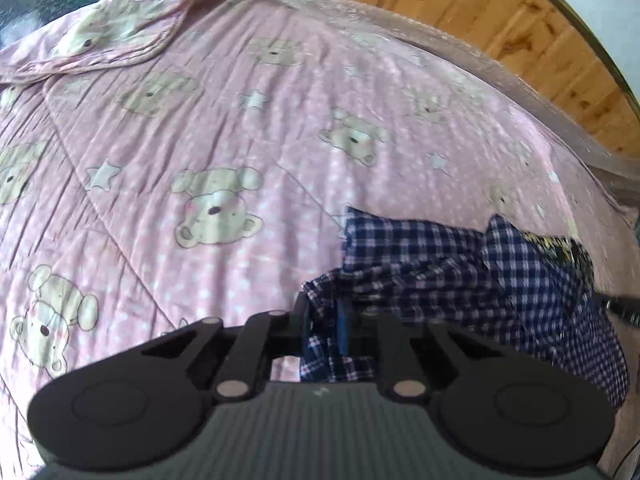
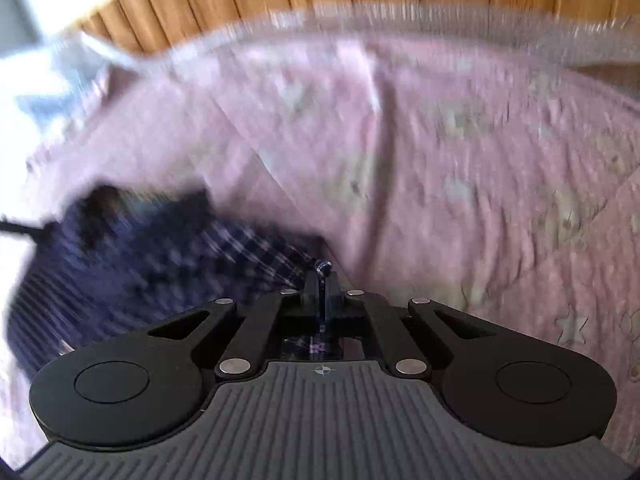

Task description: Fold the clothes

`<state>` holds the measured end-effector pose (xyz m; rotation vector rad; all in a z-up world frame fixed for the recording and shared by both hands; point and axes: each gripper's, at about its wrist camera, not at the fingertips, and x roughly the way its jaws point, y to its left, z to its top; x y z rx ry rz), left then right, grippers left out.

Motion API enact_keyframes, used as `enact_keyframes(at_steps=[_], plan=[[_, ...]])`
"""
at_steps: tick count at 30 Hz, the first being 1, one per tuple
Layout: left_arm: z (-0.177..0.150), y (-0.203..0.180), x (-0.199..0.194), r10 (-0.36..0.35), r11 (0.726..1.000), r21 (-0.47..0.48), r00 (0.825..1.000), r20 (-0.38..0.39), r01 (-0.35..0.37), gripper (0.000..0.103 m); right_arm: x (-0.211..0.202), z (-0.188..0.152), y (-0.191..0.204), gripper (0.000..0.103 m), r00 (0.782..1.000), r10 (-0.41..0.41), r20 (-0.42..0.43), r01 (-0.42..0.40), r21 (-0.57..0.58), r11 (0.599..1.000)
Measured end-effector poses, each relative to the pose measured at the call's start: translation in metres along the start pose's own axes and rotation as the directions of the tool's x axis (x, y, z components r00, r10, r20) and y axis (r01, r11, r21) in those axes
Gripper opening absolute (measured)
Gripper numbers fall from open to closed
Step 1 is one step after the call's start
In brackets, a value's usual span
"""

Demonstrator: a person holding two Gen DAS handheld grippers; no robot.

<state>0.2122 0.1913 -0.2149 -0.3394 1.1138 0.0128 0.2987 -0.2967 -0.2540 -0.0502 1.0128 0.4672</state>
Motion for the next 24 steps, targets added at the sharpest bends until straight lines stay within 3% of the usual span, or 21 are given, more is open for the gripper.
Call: enact_keyframes(at_steps=[1, 4, 6, 8, 9, 11, 13, 14, 15, 16, 17, 18, 19, 20, 21, 24], plan=[[0.002, -0.005, -0.007, 0.016, 1.000, 0.007, 1.000, 0.006, -0.016, 0.025, -0.005, -0.001, -0.004, 0.000, 1.000, 0.000, -0.004, 0.000, 0.005, 1.000], [0.001, -0.023, -0.045, 0.062, 0.997, 0.038, 0.993, 0.105, -0.066, 0.031, -0.029, 0.006, 0.005, 0.011, 0.998, -0.034, 0.053, 0.035, -0.013, 0.999], [-0.001, -0.039, -0.066, -0.004, 0.998, 0.055, 0.987, 0.160, -0.005, 0.040, -0.052, 0.016, 0.024, 0.015, 0.988, -0.076, 0.136, 0.083, -0.041, 0.996], [-0.003, -0.059, -0.063, -0.094, 0.993, 0.087, 0.986, 0.136, 0.083, 0.042, -0.070, 0.026, 0.045, 0.016, 0.976, -0.077, 0.202, 0.093, -0.071, 0.993], [-0.003, -0.070, -0.055, -0.114, 0.988, 0.114, 0.987, 0.116, 0.101, 0.042, -0.069, 0.030, 0.059, 0.016, 0.980, -0.019, 0.198, 0.040, -0.100, 0.994], [-0.004, -0.082, -0.029, -0.079, 0.987, 0.145, 0.994, 0.079, 0.067, 0.044, -0.050, 0.033, 0.088, 0.017, 0.986, 0.077, 0.150, -0.049, -0.184, 0.982], [-0.005, -0.070, 0.002, 0.057, 0.990, 0.130, 0.998, 0.034, -0.061, 0.044, -0.016, 0.027, 0.100, 0.019, 0.996, 0.063, 0.065, -0.046, -0.232, 0.972], [-0.003, -0.060, 0.002, 0.059, 0.994, 0.091, 0.998, 0.029, -0.061, 0.045, -0.002, 0.023, 0.093, 0.018, 0.998, 0.050, 0.027, -0.043, -0.217, 0.975], [0.000, -0.048, -0.003, 0.039, 0.998, 0.042, 0.999, 0.031, -0.041, 0.037, 0.004, 0.020, 0.080, 0.014, 0.998, 0.062, 0.011, -0.059, -0.172, 0.983], [0.003, -0.037, -0.008, 0.021, 1.000, -0.006, 0.999, 0.034, -0.020, 0.035, 0.009, 0.017, 0.067, 0.009, 0.997, 0.075, -0.005, -0.075, -0.126, 0.989], [0.002, -0.030, -0.018, 0.008, 1.000, -0.005, 0.998, 0.061, -0.008, 0.044, 0.004, 0.015, 0.055, 0.008, 0.996, 0.092, 0.000, -0.092, -0.067, 0.994], [0.000, -0.026, -0.029, -0.002, 1.000, 0.012, 0.996, 0.094, 0.001, 0.065, -0.013, 0.015, 0.042, 0.019, 0.994, 0.110, 0.025, -0.111, 0.004, 0.994], [-0.002, -0.021, -0.041, -0.013, 1.000, 0.029, 0.992, 0.126, 0.010, 0.076, -0.030, 0.012, 0.030, 0.032, 0.988, 0.139, 0.067, -0.143, 0.060, 0.988], [-0.004, -0.016, -0.052, -0.025, 0.999, 0.046, 0.987, 0.159, 0.018, 0.087, -0.045, 0.008, 0.019, 0.066, 0.979, 0.169, 0.114, -0.180, 0.091, 0.980], [-0.001, -0.017, -0.049, -0.027, 0.997, 0.074, 0.989, 0.148, 0.016, 0.088, -0.054, 0.005, 0.009, 0.079, 0.972, 0.186, 0.144, -0.202, 0.100, 0.974], [0.012, -0.022, -0.023, -0.025, 0.987, 0.161, 0.997, 0.076, 0.012, 0.087, -0.043, 0.013, -0.008, 0.077, 0.980, 0.169, 0.102, -0.173, 0.033, 0.984]])
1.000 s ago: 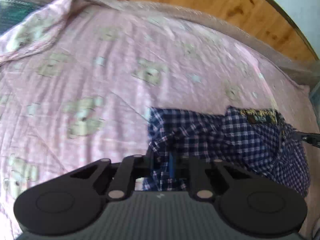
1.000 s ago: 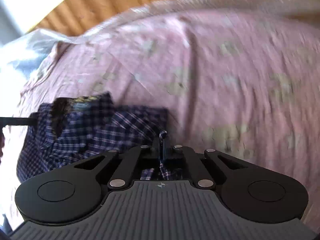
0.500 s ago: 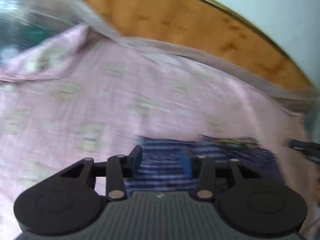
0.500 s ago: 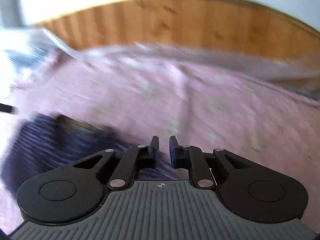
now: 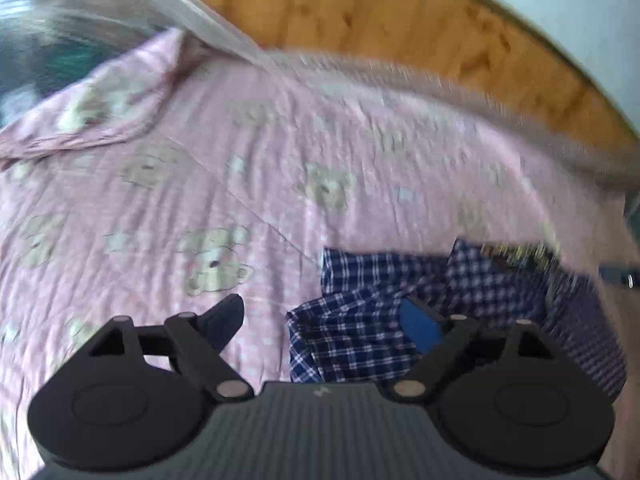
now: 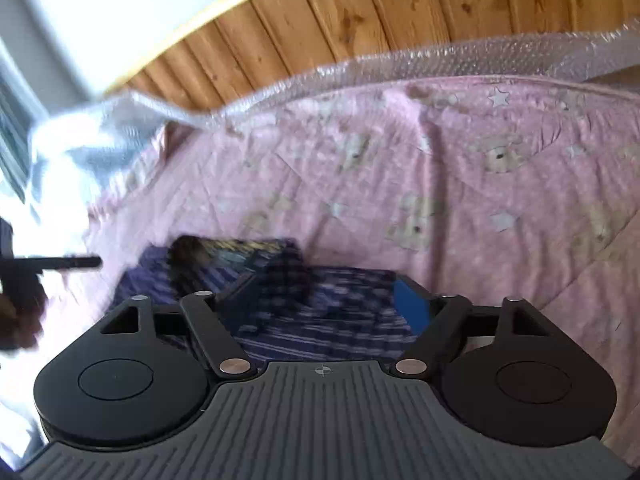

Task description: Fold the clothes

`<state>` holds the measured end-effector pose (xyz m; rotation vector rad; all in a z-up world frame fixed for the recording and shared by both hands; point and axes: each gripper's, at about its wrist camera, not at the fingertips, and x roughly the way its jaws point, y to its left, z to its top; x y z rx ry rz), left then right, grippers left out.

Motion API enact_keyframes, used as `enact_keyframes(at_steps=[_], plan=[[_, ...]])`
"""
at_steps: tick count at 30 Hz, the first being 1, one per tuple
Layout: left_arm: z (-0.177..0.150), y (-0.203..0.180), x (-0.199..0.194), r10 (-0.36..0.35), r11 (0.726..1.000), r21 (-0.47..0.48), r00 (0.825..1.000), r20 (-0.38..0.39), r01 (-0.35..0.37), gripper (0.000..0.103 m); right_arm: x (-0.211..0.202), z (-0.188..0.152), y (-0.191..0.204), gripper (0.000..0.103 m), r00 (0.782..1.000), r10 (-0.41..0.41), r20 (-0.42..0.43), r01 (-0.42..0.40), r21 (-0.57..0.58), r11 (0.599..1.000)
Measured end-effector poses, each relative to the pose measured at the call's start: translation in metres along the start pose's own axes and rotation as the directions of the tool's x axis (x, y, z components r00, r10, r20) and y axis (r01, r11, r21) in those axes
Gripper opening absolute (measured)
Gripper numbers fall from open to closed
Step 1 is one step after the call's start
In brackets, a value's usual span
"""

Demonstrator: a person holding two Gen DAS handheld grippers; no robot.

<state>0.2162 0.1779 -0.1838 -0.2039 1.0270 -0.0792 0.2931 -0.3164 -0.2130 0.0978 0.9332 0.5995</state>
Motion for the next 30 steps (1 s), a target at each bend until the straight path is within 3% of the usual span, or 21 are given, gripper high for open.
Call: enact_keyframes(at_steps=[2, 5, 7, 9, 12, 13, 15, 16, 17, 19, 20, 21, 23, 25, 27, 29, 30], plan=[[0.004, -0.002, 0.014, 0.002, 1.000, 0.026, 1.000, -0.020, -0.001, 0.087, 0.016, 0.009, -0.008, 0.076, 0.999, -0.021, -0.050, 0.018, -0.061, 0.998], [0.007, -0.012, 0.029, -0.012, 0.999, 0.049, 0.999, -0.040, 0.014, 0.087, 0.041, 0.020, -0.012, 0.071, 0.994, 0.027, -0.109, -0.043, -0.140, 0.989], [0.005, -0.019, 0.037, -0.046, 0.997, 0.059, 0.998, -0.053, 0.049, 0.079, 0.050, 0.020, -0.009, 0.068, 0.987, 0.053, -0.149, -0.082, -0.193, 0.978], [0.005, -0.028, 0.045, -0.085, 0.993, 0.075, 0.994, -0.067, 0.090, 0.048, 0.058, 0.019, -0.006, 0.055, 0.979, 0.073, -0.190, -0.120, -0.246, 0.962], [0.006, -0.035, 0.048, -0.084, 0.989, 0.114, 0.994, -0.072, 0.092, 0.042, 0.054, 0.016, 0.001, 0.028, 0.978, 0.085, -0.188, -0.136, -0.280, 0.950], [0.006, -0.035, 0.048, -0.085, 0.989, 0.115, 0.993, -0.076, 0.093, 0.043, 0.051, 0.015, 0.003, 0.027, 0.978, 0.095, -0.184, -0.144, -0.276, 0.950], [0.009, -0.030, 0.053, -0.096, 0.992, 0.076, 0.992, -0.081, 0.102, 0.051, 0.048, 0.013, 0.002, 0.032, 0.981, 0.098, -0.168, -0.141, -0.267, 0.953], [0.010, -0.027, 0.054, -0.113, 0.991, 0.057, 0.991, -0.077, 0.117, 0.051, 0.049, 0.012, 0.000, 0.040, 0.983, 0.094, -0.159, -0.133, -0.260, 0.956], [0.011, -0.026, 0.053, -0.122, 0.991, 0.047, 0.990, -0.070, 0.125, 0.048, 0.052, 0.012, -0.002, 0.053, 0.985, 0.086, -0.152, -0.123, -0.252, 0.960], [0.016, -0.027, 0.047, -0.138, 0.989, 0.043, 0.989, -0.046, 0.140, 0.018, 0.054, 0.012, -0.005, 0.039, 0.983, 0.101, -0.154, -0.137, -0.241, 0.961], [0.021, -0.028, 0.040, -0.141, 0.989, 0.045, 0.990, -0.024, 0.142, 0.007, 0.052, 0.014, -0.004, 0.025, 0.982, 0.110, -0.153, -0.145, -0.239, 0.960], [0.025, -0.029, 0.034, -0.145, 0.988, 0.047, 0.989, -0.003, 0.145, 0.007, 0.050, 0.016, -0.003, 0.014, 0.981, 0.118, -0.152, -0.153, -0.237, 0.959], [0.039, -0.030, 0.025, -0.155, 0.987, 0.044, 0.987, 0.034, 0.153, 0.007, 0.043, 0.021, -0.001, 0.013, 0.982, 0.129, -0.140, -0.160, -0.233, 0.959], [0.053, -0.032, 0.030, -0.131, 0.989, 0.071, 0.990, 0.045, 0.127, 0.007, 0.029, 0.031, 0.000, 0.013, 0.989, 0.114, -0.098, -0.133, -0.222, 0.966], [0.059, -0.032, 0.056, -0.051, 0.991, 0.122, 0.999, -0.011, 0.052, 0.009, 0.032, 0.039, -0.008, 0.026, 0.996, 0.047, -0.075, -0.061, -0.202, 0.977], [0.061, -0.028, 0.071, 0.010, 0.990, 0.141, 0.999, -0.044, -0.004, 0.013, 0.048, 0.042, -0.025, 0.024, 0.990, -0.101, -0.098, 0.080, -0.199, 0.977], [0.061, -0.023, 0.070, 0.018, 0.992, 0.122, 0.999, -0.040, -0.013, 0.016, 0.056, 0.043, -0.033, 0.024, 0.977, -0.183, -0.110, 0.159, -0.202, 0.966]])
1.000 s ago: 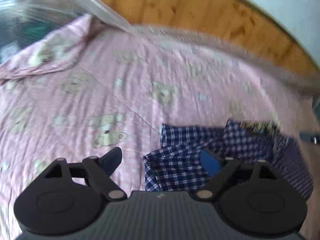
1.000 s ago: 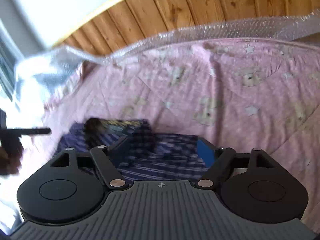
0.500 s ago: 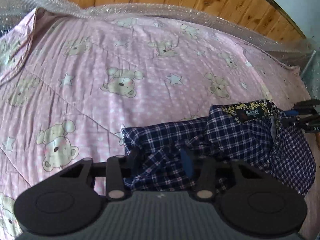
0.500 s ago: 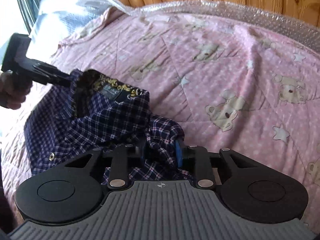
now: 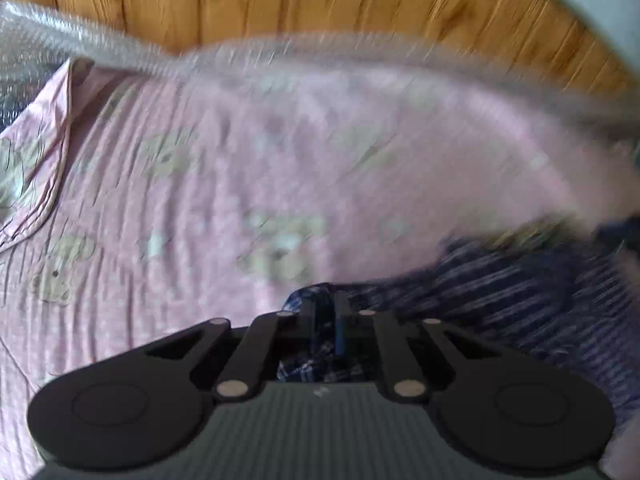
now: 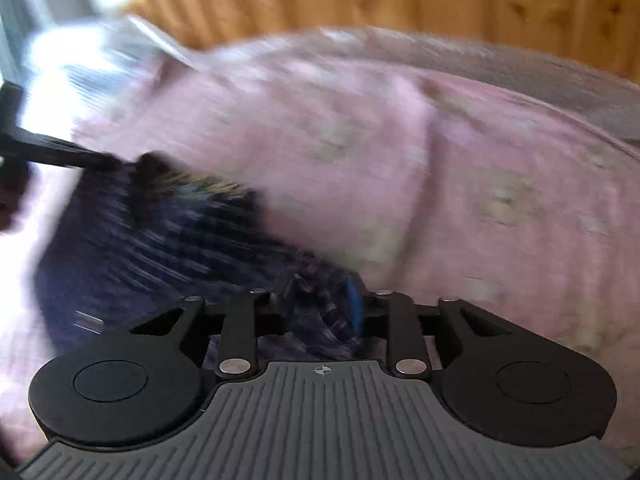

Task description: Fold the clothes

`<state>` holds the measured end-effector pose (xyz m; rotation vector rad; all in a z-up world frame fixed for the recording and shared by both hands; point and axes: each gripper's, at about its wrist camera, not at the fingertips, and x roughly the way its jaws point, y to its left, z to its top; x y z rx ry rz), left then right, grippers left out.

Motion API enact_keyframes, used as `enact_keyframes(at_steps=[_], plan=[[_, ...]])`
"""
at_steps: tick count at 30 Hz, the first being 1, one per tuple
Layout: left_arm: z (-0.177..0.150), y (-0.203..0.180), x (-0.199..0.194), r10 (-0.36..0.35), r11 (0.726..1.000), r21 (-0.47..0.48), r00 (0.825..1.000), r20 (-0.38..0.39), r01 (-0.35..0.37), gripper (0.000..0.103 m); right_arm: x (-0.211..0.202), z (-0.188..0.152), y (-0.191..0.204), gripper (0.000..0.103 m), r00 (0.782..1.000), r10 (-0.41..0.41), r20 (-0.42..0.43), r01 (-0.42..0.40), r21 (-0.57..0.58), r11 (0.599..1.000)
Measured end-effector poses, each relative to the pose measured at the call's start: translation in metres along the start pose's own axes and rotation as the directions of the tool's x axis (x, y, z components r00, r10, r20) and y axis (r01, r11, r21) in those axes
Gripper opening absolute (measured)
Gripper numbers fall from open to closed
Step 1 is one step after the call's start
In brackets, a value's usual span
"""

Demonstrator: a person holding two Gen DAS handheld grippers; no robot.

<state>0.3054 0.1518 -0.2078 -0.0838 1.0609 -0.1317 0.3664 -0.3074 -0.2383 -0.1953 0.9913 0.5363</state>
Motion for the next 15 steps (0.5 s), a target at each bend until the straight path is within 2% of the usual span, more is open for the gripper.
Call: enact_keyframes(at_steps=[1, 2, 3, 4, 5, 7, 9, 10, 11, 13, 14, 15], plan=[[-0.001, 0.005, -0.001, 0.008, 1.000, -0.020, 1.000, 0.003, -0.008, 0.021, 0.000, 0.001, -0.007, 0.024, 0.998, -0.060, -0.007, 0.060, 0.017, 0.998], [-0.002, 0.011, -0.010, 0.011, 0.998, -0.063, 0.999, 0.031, -0.009, 0.031, -0.009, 0.001, -0.014, 0.022, 0.995, -0.102, 0.006, 0.102, 0.048, 0.994], [-0.005, 0.016, -0.024, 0.013, 0.993, -0.114, 0.997, 0.074, -0.004, 0.036, -0.018, 0.002, -0.020, 0.022, 0.989, -0.144, 0.018, 0.142, 0.079, 0.987], [-0.009, 0.018, -0.039, 0.003, 0.989, -0.150, 0.994, 0.107, 0.013, 0.036, -0.032, 0.002, -0.022, 0.022, 0.986, -0.157, 0.050, 0.151, 0.102, 0.983], [-0.012, 0.018, -0.052, -0.025, 0.985, -0.167, 0.991, 0.133, 0.048, 0.036, -0.049, 0.003, -0.017, 0.022, 0.987, -0.131, 0.095, 0.120, 0.116, 0.986], [-0.022, 0.004, -0.070, -0.137, 0.977, -0.140, 0.978, 0.158, 0.160, 0.035, -0.073, 0.001, 0.006, 0.023, 0.988, -0.015, 0.153, -0.004, 0.119, 0.993], [-0.038, -0.021, -0.069, -0.240, 0.968, -0.056, 0.966, 0.098, 0.246, 0.036, -0.075, -0.009, 0.034, 0.028, 0.984, 0.113, 0.139, -0.125, 0.078, 0.989], [-0.049, -0.033, -0.062, -0.248, 0.969, -0.002, 0.967, 0.047, 0.249, 0.036, -0.069, -0.017, 0.047, 0.030, 0.982, 0.156, 0.110, -0.162, 0.046, 0.986], [-0.062, -0.042, -0.052, -0.210, 0.977, 0.049, 0.978, -0.003, 0.210, 0.036, -0.059, -0.027, 0.056, 0.031, 0.985, 0.158, 0.074, -0.159, 0.011, 0.987], [-0.086, -0.040, -0.039, -0.076, 0.995, 0.062, 0.996, -0.045, 0.079, 0.022, -0.037, -0.049, 0.055, 0.031, 0.998, 0.054, 0.031, -0.054, -0.012, 0.998], [-0.091, -0.032, -0.047, -0.066, 0.998, 0.007, 0.997, -0.034, 0.066, 0.023, -0.034, -0.056, 0.050, 0.041, 0.999, 0.018, 0.035, -0.018, 0.022, 1.000], [-0.097, -0.021, -0.065, -0.094, 0.992, -0.089, 0.996, 0.005, 0.094, 0.028, -0.043, -0.058, 0.040, 0.040, 0.999, -0.008, 0.054, 0.001, 0.116, 0.993]])
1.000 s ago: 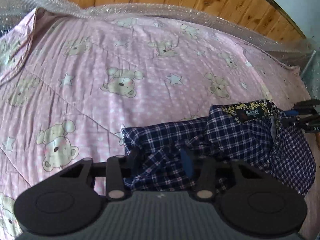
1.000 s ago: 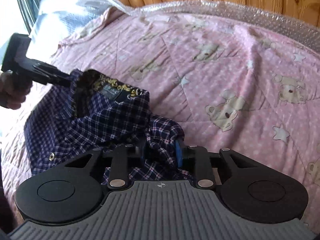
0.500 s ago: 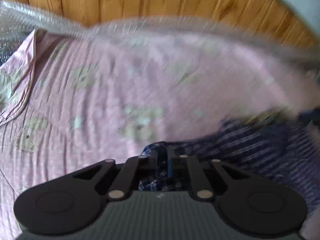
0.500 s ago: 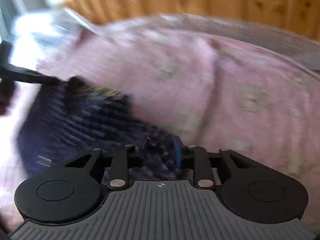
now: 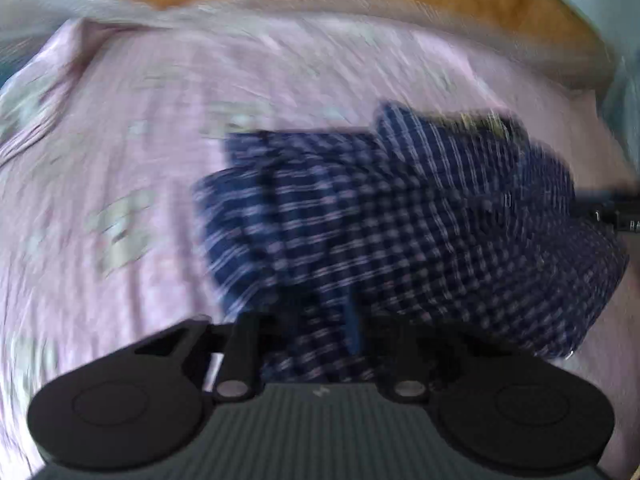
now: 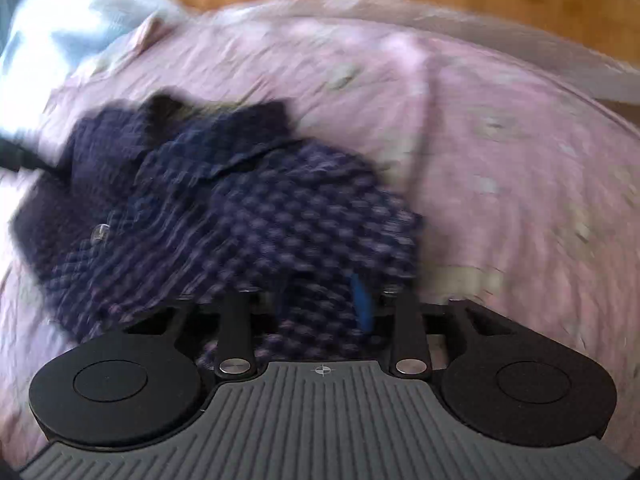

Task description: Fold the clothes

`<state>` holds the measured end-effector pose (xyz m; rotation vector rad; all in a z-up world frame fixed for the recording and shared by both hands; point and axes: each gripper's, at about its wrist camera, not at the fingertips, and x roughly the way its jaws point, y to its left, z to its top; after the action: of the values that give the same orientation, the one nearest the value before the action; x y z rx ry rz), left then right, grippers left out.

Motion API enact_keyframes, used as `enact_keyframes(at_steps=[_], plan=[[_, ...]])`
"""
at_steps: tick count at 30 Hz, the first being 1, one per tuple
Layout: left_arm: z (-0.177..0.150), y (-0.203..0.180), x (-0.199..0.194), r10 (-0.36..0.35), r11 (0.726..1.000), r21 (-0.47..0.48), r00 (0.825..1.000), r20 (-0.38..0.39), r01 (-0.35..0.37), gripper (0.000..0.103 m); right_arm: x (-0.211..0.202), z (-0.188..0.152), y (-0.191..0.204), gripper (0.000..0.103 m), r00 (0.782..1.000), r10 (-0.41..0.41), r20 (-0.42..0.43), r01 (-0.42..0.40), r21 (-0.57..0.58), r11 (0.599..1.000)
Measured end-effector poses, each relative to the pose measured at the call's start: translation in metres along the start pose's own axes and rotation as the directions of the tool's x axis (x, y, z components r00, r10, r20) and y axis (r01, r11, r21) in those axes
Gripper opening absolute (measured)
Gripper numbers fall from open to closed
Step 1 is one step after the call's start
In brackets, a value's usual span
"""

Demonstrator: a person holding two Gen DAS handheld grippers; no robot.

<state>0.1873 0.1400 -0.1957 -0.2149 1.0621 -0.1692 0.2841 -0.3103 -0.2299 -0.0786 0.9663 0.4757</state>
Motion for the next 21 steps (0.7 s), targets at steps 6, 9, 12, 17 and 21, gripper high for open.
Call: enact_keyframes(at_steps=[6, 9, 12, 17, 21], plan=[[-0.073, 0.017, -0.060, -0.181, 0.927, -0.320, 0.980, 0.080, 0.197, 0.070, -0.085, -0.042, -0.028, 0.068, 0.983, 0.129, 0.130, -0.178, 0.511, 0.841], [-0.090, 0.012, -0.027, -0.188, 0.895, -0.404, 0.981, 0.037, 0.187, 0.070, -0.073, -0.086, -0.023, 0.072, 0.966, 0.227, 0.124, -0.252, 0.640, 0.726], [-0.078, 0.015, -0.003, -0.144, 0.861, -0.480, 0.986, 0.088, 0.169, 0.068, -0.048, -0.102, -0.017, 0.070, 0.968, 0.190, 0.162, -0.249, 0.690, 0.680], [-0.061, 0.018, -0.006, -0.018, 0.883, -0.467, 0.997, 0.076, 0.051, 0.013, -0.032, -0.088, -0.015, 0.007, 0.973, 0.129, 0.190, -0.226, 0.701, 0.677], [-0.069, 0.020, -0.006, 0.012, 0.890, -0.455, 0.999, 0.048, 0.011, 0.014, -0.050, -0.083, 0.007, 0.007, 0.993, 0.066, 0.098, -0.113, 0.606, 0.788]])
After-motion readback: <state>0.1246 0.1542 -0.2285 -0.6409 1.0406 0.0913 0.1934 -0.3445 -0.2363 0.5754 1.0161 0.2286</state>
